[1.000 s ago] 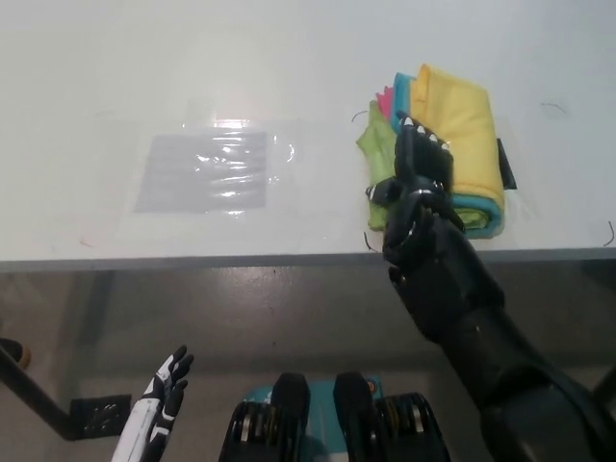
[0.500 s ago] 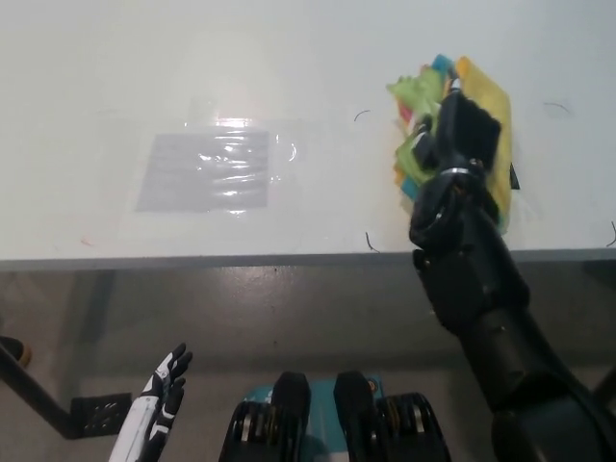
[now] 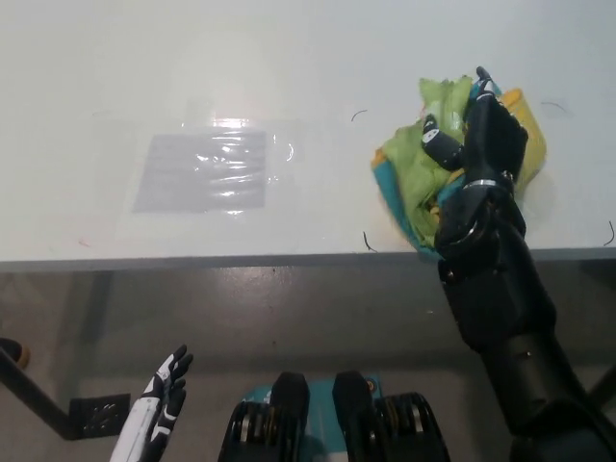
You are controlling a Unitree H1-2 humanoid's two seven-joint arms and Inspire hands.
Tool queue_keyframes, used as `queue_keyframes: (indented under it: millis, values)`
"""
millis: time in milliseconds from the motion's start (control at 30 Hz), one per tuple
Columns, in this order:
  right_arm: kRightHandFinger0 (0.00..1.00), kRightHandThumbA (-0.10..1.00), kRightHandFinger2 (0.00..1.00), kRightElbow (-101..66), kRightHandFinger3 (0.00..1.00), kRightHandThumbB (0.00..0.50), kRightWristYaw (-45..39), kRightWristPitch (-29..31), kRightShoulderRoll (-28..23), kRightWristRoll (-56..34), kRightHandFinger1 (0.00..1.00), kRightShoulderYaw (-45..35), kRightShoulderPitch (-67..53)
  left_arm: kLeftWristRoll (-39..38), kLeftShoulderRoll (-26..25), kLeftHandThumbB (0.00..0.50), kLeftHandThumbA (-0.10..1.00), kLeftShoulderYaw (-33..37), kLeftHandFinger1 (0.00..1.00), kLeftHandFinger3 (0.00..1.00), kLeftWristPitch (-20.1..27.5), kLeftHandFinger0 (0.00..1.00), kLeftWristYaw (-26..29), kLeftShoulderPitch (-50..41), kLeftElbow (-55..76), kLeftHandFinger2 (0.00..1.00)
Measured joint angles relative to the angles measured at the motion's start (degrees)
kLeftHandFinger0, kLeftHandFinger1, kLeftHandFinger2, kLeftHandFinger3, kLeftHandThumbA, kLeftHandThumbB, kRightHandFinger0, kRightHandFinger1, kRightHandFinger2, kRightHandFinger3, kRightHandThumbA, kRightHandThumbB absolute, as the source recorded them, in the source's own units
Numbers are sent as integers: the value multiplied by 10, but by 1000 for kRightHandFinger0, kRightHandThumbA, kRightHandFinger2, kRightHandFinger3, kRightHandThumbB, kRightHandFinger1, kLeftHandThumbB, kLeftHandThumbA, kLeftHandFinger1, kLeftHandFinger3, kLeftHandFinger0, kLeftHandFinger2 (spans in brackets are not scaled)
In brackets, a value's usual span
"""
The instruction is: A stack of folded microfibre clothes with a single fold is kept infront of the robot. the robot uses its right hand to grab one end of the clothes and pulla it away from the other end to unfold
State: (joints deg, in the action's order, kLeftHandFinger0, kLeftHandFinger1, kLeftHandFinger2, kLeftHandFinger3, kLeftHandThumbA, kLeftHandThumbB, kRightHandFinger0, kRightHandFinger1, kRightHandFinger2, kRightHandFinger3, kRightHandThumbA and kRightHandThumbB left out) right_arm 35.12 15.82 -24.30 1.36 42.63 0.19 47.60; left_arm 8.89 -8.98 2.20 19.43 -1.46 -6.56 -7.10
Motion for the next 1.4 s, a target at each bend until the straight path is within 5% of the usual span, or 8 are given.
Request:
queue_keyframes:
  millis: [600, 633, 667, 767, 900, 1167, 1267, 1400]
  values:
    - [1000, 834, 1000, -29, 1000, 393, -47, 38, -21, -130, 1000, 1, -31, 9, 0, 357, 1000, 1, 1000, 1000, 0, 1000, 0, 0, 0, 1000]
    - [815, 524, 1000, -28, 1000, 312, -46, 38, -21, -131, 931, 1, -31, 9, 0, 361, 1000, 1, 1000, 1000, 0, 1000, 0, 0, 0, 1000]
    - [420, 257, 597, -22, 739, 304, -40, 39, -21, -133, 476, 0, -30, 10, 0, 363, 1000, 1, 1000, 1000, 0, 1000, 0, 0, 0, 1000]
    - [3, -98, 287, -2, 318, 234, -10, 42, -18, -133, 77, -11, -29, 12, 0, 355, 1000, 1, 1000, 1000, -1, 1000, 0, 0, 0, 1000]
    - [0, -100, 679, 24, 785, 195, 35, 66, -16, -133, 321, -27, -29, 12, 0, 360, 1000, 1, 1000, 1000, -1, 1000, 0, 0, -1, 1000]
    - [2, -100, 683, 35, 801, 198, 119, 130, -24, -138, 322, -58, -48, 12, 0, 380, 1000, 0, 1000, 1000, -1, 1000, 0, -1, -2, 1000]
    - [403, 86, 1000, 31, 1000, 245, 148, 152, -35, -140, 710, -70, -65, 11, 0, 386, 1000, -2, 1000, 1000, -1, 1000, 0, -5, -2, 1000]
    - [669, 313, 1000, -22, 1000, 230, 173, 165, -65, -142, 884, -82, -113, 9, -1, 391, 1000, -8, 1000, 1000, -1, 1000, 0, -15, -1, 1000]
